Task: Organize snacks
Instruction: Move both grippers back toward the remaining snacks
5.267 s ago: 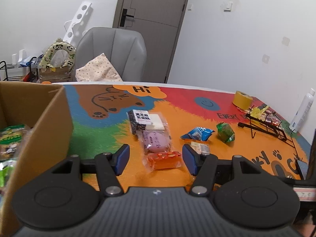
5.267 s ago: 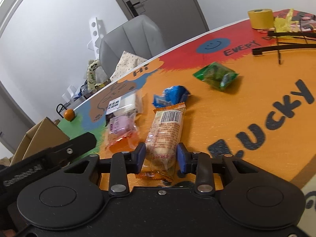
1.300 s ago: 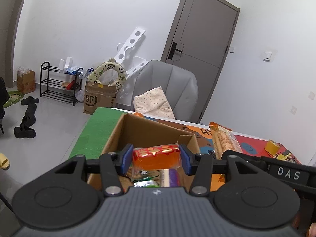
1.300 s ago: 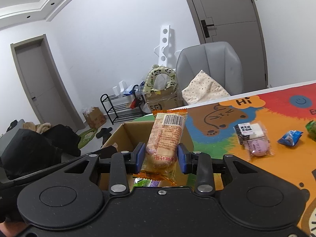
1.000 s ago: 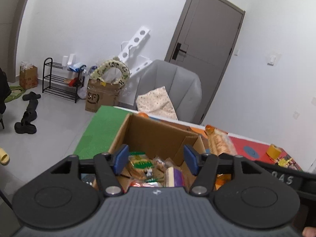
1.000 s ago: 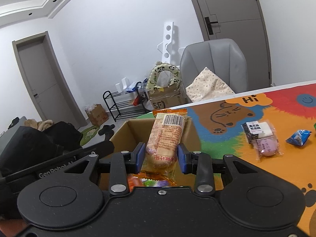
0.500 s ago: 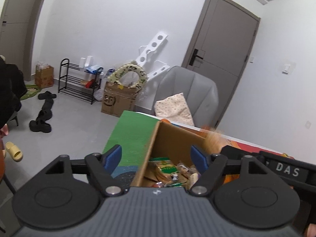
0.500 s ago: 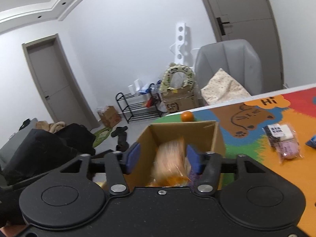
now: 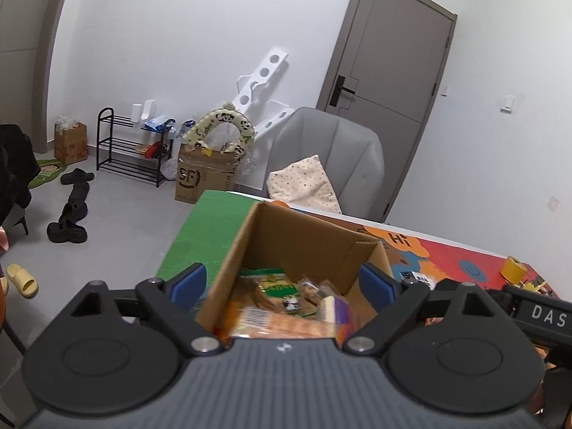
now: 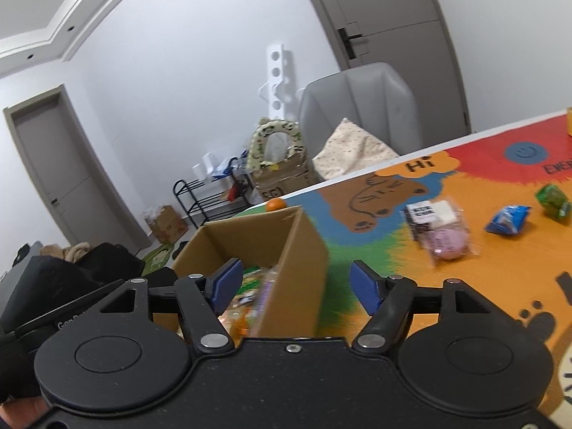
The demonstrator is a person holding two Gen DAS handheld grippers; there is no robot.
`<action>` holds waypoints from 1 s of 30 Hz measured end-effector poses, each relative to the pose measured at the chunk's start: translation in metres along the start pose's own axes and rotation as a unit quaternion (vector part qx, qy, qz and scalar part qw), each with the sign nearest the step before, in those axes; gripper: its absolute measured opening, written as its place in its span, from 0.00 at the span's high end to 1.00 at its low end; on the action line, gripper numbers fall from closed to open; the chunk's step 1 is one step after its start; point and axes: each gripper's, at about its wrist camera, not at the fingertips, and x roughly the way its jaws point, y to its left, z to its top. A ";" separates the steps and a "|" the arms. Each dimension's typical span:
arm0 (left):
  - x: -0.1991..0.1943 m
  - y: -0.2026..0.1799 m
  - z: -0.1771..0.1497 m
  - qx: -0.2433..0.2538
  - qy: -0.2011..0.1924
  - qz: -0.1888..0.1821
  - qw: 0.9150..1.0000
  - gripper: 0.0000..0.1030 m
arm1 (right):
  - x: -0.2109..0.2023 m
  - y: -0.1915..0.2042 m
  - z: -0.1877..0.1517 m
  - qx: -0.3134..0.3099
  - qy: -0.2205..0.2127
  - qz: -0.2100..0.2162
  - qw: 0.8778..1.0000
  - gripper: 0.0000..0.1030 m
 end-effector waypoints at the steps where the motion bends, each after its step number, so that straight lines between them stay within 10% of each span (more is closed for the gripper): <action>1: 0.000 -0.003 -0.001 0.002 0.000 -0.001 1.000 0.11 | -0.003 -0.005 0.000 0.003 -0.002 -0.004 1.000 0.32; 30: 0.014 -0.115 -0.030 0.072 0.023 -0.050 0.996 0.07 | -0.062 -0.120 0.004 0.077 -0.041 -0.076 0.993 0.02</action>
